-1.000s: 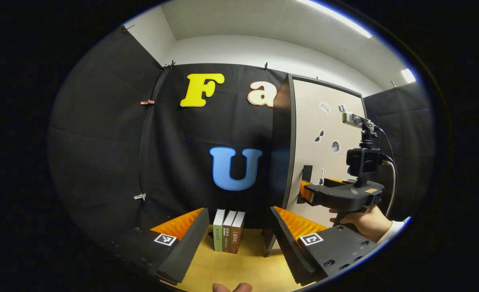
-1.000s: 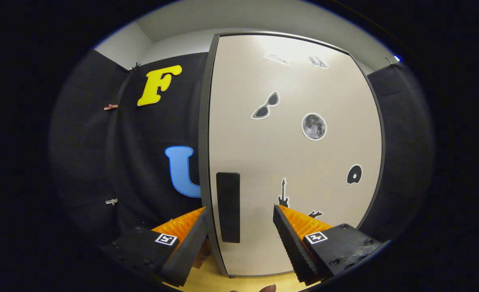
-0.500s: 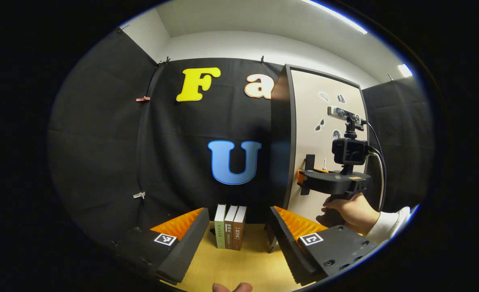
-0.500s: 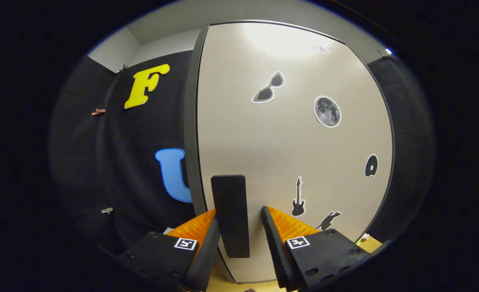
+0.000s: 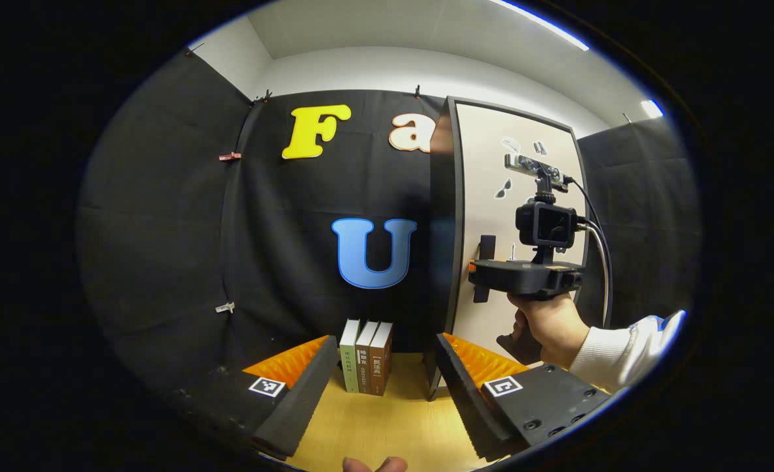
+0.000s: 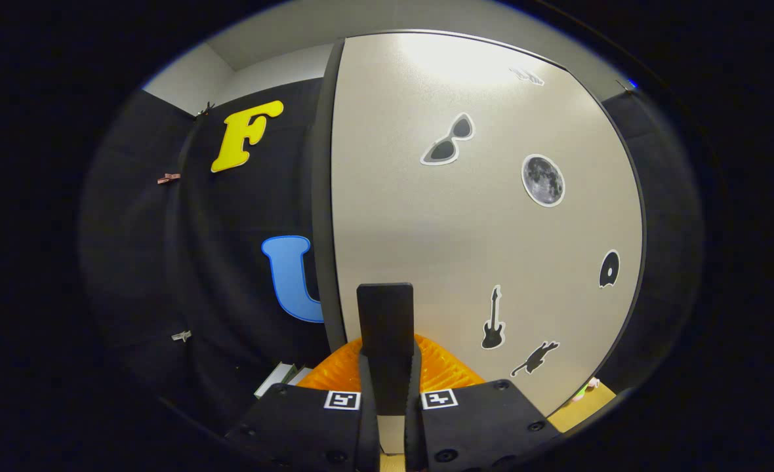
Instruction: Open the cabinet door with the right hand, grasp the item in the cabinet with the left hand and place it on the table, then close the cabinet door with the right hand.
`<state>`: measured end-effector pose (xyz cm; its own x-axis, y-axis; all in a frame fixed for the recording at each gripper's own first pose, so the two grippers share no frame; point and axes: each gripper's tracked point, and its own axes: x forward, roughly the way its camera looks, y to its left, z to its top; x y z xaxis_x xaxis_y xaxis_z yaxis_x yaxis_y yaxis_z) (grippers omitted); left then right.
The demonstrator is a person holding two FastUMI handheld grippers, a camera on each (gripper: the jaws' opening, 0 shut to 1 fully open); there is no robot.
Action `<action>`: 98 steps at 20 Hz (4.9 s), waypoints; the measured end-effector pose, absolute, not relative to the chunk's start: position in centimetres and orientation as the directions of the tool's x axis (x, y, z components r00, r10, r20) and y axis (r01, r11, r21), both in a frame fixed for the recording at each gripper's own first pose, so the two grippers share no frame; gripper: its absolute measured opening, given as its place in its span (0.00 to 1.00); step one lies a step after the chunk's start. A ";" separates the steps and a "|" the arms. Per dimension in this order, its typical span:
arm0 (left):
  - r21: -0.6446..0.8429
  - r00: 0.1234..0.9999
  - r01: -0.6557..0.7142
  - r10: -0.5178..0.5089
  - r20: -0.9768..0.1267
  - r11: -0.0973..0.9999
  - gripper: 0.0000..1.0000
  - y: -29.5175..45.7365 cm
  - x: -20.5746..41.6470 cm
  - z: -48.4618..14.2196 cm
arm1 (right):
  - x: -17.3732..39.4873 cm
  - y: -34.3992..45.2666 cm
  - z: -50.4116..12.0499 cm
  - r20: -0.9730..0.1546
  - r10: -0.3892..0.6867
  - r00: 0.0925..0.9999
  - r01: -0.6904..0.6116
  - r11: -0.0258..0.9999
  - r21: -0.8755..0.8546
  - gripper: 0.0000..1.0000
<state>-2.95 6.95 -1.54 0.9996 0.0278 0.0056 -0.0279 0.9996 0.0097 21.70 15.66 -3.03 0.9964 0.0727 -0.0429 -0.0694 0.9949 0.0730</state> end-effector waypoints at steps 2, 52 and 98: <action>-0.006 0.999 -0.033 0.033 0.017 0.999 0.94 6.9 -3.0 -1.1 | 20.8 15.6 -2.9 -0.045 0.117 0.992 -0.114 0.991 0.069 0.19; -0.060 0.994 0.109 -0.108 0.031 0.992 0.94 -7.5 4.3 0.3 | 8.5 -2.5 -1.7 -0.074 0.000 0.997 0.004 0.999 0.046 0.14; 0.071 0.860 0.166 -0.109 -0.498 0.984 0.29 -23.1 36.4 -13.9 | 11.8 -14.0 -4.8 -0.104 -0.165 0.981 0.180 0.972 0.153 0.98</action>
